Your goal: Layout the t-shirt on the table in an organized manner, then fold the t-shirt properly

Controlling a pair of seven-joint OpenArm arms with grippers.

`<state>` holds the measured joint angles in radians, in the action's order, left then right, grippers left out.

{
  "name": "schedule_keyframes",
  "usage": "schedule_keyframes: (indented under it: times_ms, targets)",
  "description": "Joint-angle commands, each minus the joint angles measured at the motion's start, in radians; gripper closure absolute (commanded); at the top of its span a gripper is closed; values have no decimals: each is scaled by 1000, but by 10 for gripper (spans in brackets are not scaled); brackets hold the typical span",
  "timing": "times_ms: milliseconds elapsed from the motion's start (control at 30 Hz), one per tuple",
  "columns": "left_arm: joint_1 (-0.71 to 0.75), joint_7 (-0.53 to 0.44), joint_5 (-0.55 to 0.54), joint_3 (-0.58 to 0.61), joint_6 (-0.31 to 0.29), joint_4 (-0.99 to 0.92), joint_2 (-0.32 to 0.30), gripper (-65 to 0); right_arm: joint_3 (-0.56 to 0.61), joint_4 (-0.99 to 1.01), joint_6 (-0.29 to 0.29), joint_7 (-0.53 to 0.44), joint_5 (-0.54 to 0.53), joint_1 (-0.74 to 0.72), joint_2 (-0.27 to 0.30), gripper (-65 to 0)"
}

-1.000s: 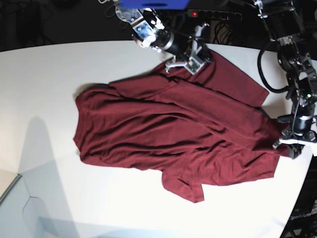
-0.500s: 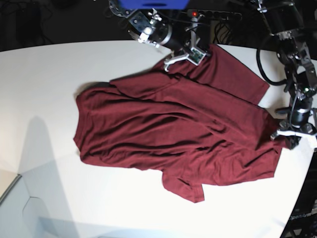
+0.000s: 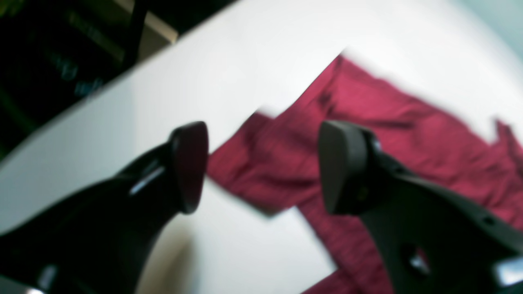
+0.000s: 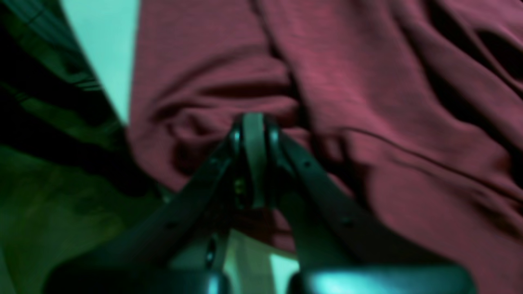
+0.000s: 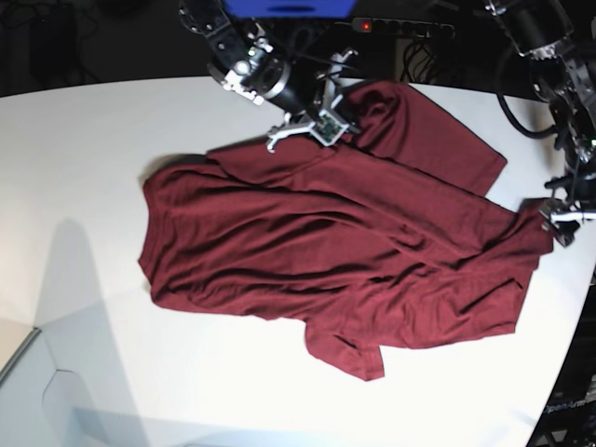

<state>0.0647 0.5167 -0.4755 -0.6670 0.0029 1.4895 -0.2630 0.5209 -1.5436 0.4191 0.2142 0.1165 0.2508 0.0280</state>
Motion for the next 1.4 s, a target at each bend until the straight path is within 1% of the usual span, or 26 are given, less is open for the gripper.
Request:
schedule_keyframes:
  times_ms: [0,67,133,167,267,300,367,467,667,867,1033,1100,1200,1367]
  targets:
    - [-13,-30,-6,-7,-2,9,-22,-438,-11,-34,8,-31,-11,-3,-7,0]
    - [14,-28,-15,-7,-2,18,-17,-438,-51,-65,10,-31,-11,0,-7,0]
    - [62,-33,-24,-1,-2,75,-11,-430,-95,-91,11,-29,-11,2,-7,0]
    - [83,-28,-39,3,-4,107,3,-423,-117,-102,11,-26,-11,2,-7,0]
    - [142,-34,-45,45,-4,170,41,-376,-189,-123,13,-25,-11,3,-7,0]
    - [157,-34,-45,56,-4,171,47,-366,-215,-130,13,-28,-11,3,-7,0]
    - [185,-34,-45,71,-4,164,54,-373,-250,-150,14,-25,-11,5,-7,0]
    - [189,-36,-45,91,-4,67,54,-378,-290,-156,14,-29,-11,17,-7,0]
    - [189,-36,-47,154,-4,-17,44,-376,-296,-157,14,-29,-11,22,-7,0]
    - [189,-36,-42,188,-4,-26,40,-376,-296,-157,14,-29,-11,22,-7,0]
    - [194,-36,53,252,-4,-26,38,-375,-296,-157,14,-29,-11,20,-7,0]
    - [198,-36,93,260,-4,-25,46,-368,-296,-157,14,-29,-11,17,-7,0]
    - [206,-36,126,260,-4,-30,46,-301,-296,-157,14,-29,-11,14,-7,0]
    - [223,-36,130,287,-4,-43,38,-196,-296,-157,14,-29,-11,12,-7,0]
